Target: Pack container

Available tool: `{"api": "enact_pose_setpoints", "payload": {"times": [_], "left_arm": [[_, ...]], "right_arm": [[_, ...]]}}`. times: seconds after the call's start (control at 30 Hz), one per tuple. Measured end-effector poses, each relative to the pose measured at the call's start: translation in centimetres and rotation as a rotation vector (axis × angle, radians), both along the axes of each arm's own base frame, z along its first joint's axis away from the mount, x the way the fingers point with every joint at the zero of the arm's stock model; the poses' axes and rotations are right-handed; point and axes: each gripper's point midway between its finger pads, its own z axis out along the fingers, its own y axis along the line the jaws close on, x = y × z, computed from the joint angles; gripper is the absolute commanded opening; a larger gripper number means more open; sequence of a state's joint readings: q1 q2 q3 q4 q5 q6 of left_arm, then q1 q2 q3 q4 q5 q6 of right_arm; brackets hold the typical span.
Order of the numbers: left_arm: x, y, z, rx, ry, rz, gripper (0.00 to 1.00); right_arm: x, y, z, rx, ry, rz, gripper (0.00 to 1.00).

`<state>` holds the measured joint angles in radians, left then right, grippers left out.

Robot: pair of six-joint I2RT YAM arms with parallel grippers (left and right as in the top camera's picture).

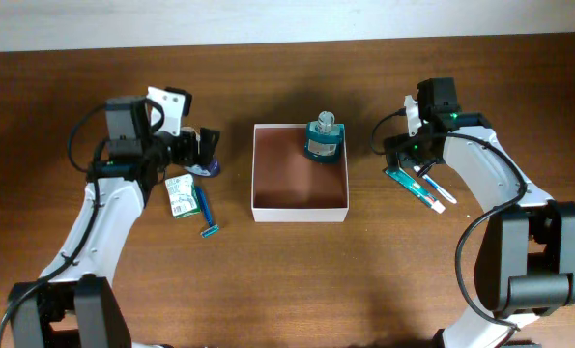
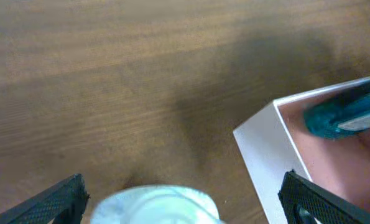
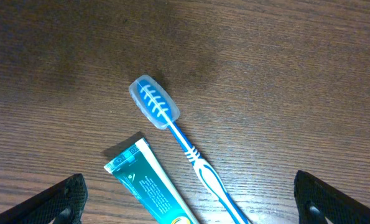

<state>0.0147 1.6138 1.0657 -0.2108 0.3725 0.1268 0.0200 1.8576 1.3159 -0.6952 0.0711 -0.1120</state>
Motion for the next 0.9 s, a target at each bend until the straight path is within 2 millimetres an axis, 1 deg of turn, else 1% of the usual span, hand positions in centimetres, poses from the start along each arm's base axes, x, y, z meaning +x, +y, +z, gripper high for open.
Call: {"api": "enact_pose_setpoints", "payload": {"times": [0.03, 0.17, 0.23, 0.27, 0.43, 0.5, 0.9], "left_arm": [[-0.2, -0.1, -0.5, -0.002, -0.002, -0.002, 1.00], [-0.4, -0.2, -1.1, -0.012, -0.021, -0.003, 1.00], [-0.6, -0.1, -0.9, -0.016, -0.042, 0.003, 1.00], [-0.8, 0.0, -0.4, -0.017, -0.059, 0.006, 0.99], [-0.8, 1.7, 1.5, -0.021, -0.109, 0.044, 1.00], [-0.8, 2.1, 1.6, -0.022, -0.110, 0.053, 1.00], [-0.8, 2.1, 1.7, -0.025, -0.112, 0.050, 1.00]], "right_arm": [[0.0, 0.0, 0.0, 0.000, 0.000, 0.000, 0.98], [0.0, 0.0, 0.0, 0.000, 0.000, 0.001, 0.99], [0.0, 0.0, 0.0, 0.000, 0.000, 0.001, 0.99], [0.0, 0.0, 0.0, 0.000, 0.000, 0.000, 0.99], [0.0, 0.0, 0.0, 0.000, 0.000, 0.001, 0.98], [0.0, 0.0, 0.0, 0.000, 0.000, 0.001, 0.99], [0.0, 0.0, 0.0, 0.000, 0.000, 0.000, 0.99]]}}
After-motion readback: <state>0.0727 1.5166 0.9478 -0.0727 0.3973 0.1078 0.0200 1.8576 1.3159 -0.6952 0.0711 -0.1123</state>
